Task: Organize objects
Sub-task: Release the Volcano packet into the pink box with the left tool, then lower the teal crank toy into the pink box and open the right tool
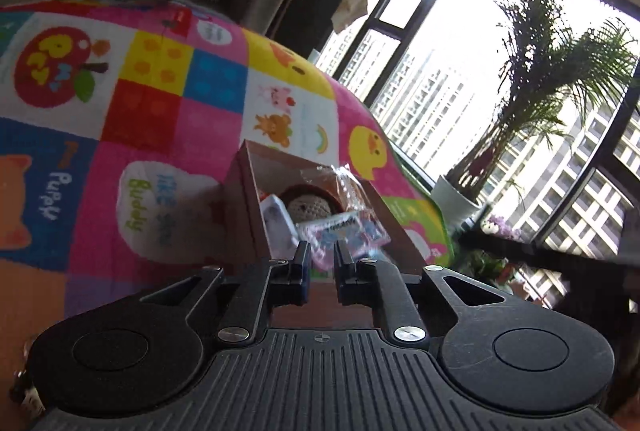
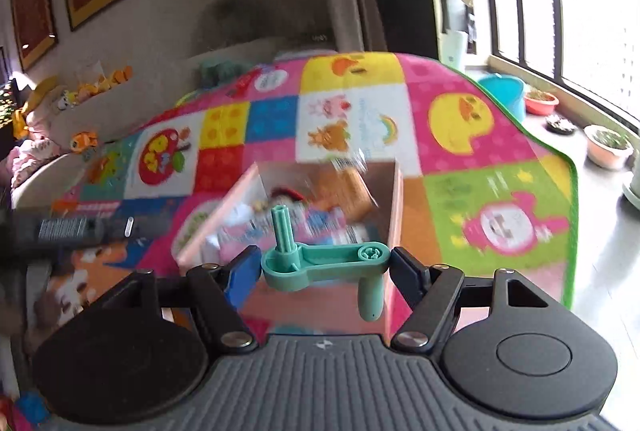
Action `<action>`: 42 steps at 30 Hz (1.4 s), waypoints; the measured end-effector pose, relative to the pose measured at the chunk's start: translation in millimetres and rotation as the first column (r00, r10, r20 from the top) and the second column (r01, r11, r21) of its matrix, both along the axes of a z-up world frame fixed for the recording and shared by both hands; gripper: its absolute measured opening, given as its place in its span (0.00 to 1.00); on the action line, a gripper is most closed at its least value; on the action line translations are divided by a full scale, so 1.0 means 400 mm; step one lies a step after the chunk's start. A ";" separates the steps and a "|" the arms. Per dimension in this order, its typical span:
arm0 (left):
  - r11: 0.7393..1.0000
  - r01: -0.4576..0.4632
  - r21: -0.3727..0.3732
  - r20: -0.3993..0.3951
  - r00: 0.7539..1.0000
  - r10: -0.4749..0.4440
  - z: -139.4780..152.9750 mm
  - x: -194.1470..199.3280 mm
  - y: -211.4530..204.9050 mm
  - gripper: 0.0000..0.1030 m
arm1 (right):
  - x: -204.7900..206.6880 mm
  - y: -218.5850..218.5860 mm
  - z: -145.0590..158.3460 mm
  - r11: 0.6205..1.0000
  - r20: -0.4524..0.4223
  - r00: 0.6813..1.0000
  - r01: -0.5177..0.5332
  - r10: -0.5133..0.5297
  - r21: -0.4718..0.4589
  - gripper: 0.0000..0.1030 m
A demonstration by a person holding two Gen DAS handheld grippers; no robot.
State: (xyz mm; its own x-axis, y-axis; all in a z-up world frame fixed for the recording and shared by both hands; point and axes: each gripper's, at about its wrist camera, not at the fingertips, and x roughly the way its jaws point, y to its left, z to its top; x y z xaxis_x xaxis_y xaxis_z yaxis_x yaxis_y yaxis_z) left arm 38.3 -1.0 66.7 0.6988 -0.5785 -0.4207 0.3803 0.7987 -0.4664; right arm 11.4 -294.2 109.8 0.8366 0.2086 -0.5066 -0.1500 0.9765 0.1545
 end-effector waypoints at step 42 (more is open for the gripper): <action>0.995 -0.104 0.000 -0.020 0.994 0.104 -0.046 -0.104 0.115 0.13 | 0.344 0.194 -0.057 0.942 -0.079 0.997 -0.004 -0.024 -0.336 1.00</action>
State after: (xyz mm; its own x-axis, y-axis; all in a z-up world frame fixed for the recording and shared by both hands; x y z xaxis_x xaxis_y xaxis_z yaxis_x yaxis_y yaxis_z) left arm -3.5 45.0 48.5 0.7466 -0.5033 -0.4350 0.2855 0.8331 -0.4738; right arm 149.2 -216.5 87.0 0.7910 0.0064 -0.6117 -0.1404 0.9752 -0.1713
